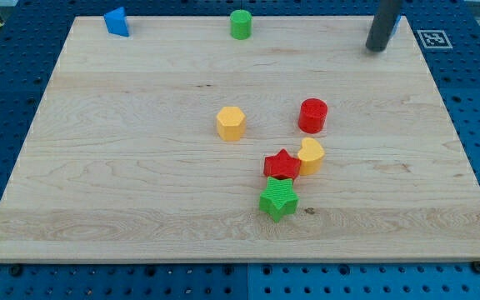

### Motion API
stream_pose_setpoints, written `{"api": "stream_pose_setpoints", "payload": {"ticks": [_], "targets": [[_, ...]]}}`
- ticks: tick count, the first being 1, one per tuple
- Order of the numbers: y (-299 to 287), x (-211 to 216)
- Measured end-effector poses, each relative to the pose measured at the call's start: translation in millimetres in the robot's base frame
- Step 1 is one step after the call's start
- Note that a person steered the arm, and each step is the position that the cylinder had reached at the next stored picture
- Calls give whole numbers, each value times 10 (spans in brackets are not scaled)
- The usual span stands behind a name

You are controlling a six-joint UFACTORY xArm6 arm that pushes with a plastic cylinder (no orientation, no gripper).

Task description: Move the red star to the yellow hexagon

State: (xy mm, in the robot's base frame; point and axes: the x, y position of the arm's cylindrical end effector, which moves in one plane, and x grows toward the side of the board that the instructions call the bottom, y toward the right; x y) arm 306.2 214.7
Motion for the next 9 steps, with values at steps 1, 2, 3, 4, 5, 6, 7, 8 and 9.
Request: {"api": "stream_pose_setpoints", "payload": {"ticks": [1,2,3,4,5,6,7,8,9], "targets": [[-8,848],[-8,1110],[-8,1118],[-12,1532],[-226,2140],[-540,2457],[-690,2457],[-1195,2457],[-1330,2430]]}}
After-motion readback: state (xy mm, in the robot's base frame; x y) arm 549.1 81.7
